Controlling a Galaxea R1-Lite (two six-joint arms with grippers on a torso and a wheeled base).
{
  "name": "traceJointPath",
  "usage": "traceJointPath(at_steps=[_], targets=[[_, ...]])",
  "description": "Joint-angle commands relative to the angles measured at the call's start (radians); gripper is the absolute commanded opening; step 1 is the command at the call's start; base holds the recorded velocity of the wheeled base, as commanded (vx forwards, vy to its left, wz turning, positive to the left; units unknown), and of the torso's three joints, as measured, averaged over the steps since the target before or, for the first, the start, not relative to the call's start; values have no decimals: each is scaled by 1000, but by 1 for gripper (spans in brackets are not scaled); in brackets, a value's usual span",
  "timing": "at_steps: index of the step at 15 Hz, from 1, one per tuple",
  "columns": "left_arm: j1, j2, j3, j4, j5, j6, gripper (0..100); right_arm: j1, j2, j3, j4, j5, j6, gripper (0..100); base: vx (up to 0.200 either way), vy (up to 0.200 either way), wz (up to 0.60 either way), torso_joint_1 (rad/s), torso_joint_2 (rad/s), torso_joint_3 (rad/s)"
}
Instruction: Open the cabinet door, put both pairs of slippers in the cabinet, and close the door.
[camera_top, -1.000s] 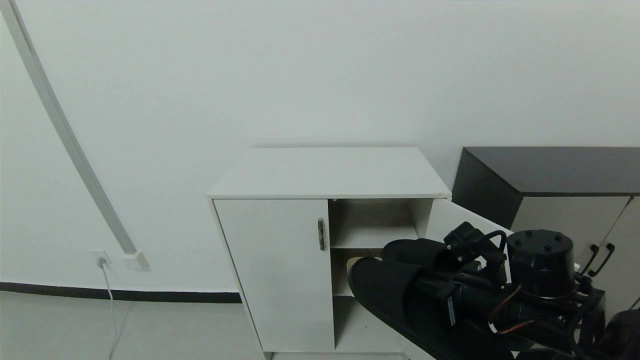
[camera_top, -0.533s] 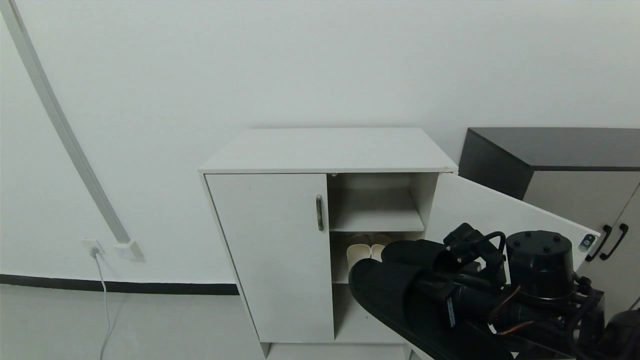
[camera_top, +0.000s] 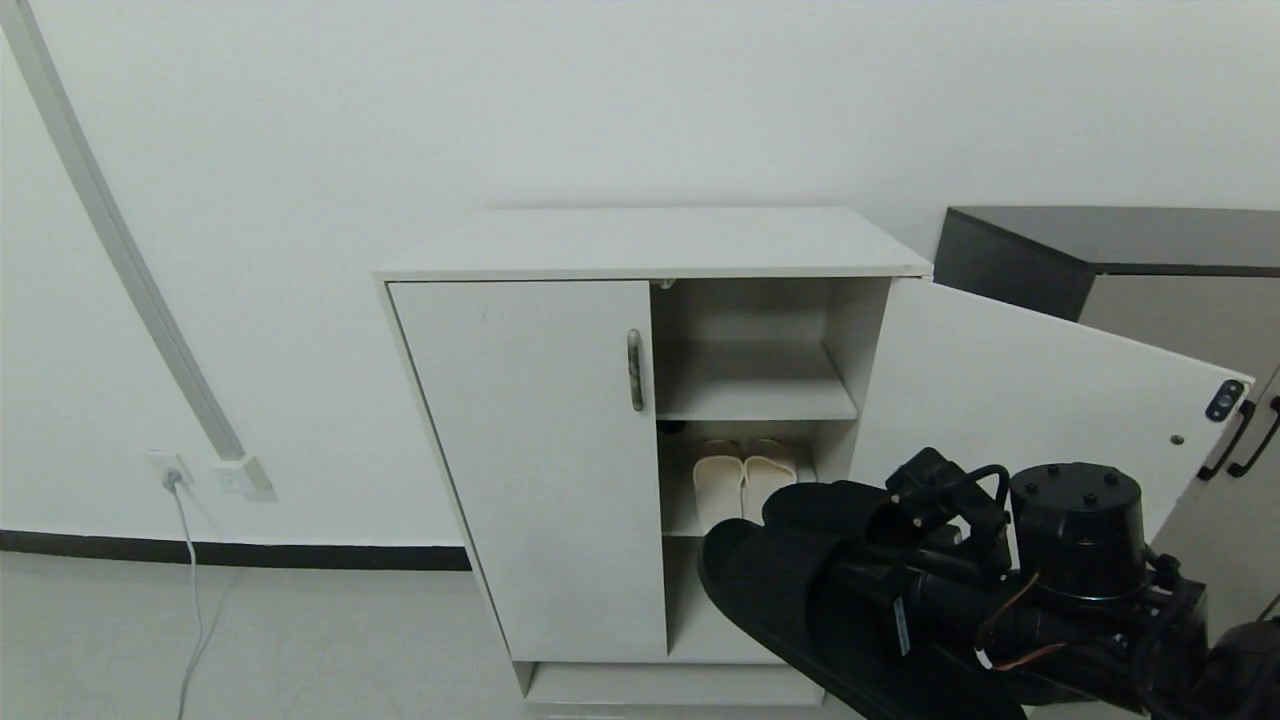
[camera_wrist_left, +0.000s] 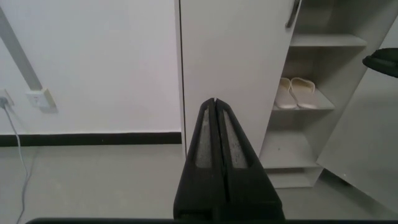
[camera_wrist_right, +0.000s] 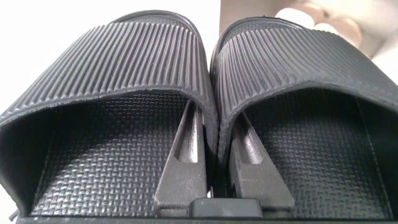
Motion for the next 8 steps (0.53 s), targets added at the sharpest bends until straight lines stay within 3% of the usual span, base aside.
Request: traceJointPath(at_steps=[1,6,8], targets=[[0,0,1,0,0,0,0,0,2,-1,-2,1,0,0,0,0,0,-100,456,339],[0,0,-1,0,0,1,0,0,14,0,-2,1,-32,0,0,0,0,-72,451,372],[0,0,1,0,0,0,0,0,14,2,-2,1,-32,0,0,0,0,-1,158,135]])
